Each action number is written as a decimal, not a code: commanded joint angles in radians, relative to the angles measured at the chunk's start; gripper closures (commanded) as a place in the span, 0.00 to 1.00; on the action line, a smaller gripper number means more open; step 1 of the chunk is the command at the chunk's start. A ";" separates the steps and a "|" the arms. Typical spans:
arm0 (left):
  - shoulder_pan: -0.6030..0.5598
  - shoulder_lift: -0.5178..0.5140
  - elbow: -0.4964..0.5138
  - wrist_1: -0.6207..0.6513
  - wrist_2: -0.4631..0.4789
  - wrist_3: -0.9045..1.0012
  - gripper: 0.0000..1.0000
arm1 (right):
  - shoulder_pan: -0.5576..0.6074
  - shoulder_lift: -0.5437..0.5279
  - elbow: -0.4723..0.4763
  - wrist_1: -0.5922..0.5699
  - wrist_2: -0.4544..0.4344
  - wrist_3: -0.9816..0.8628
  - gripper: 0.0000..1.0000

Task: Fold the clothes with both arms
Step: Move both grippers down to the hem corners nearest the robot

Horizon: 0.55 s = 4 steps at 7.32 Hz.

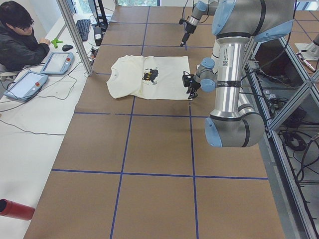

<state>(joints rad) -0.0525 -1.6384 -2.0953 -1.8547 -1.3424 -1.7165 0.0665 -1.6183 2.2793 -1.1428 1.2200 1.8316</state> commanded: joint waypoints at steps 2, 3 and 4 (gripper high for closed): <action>0.002 0.000 0.015 0.000 -0.001 0.020 0.47 | -0.001 0.000 -0.003 0.000 -0.002 0.000 0.00; 0.002 0.000 0.015 0.000 -0.001 0.021 0.48 | -0.001 0.000 -0.003 0.000 -0.002 0.000 0.00; 0.002 0.000 0.015 0.000 -0.001 0.021 0.50 | -0.001 0.002 -0.003 0.000 -0.002 0.000 0.00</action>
<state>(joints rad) -0.0507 -1.6381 -2.0809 -1.8546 -1.3435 -1.6975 0.0661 -1.6181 2.2767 -1.1428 1.2180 1.8316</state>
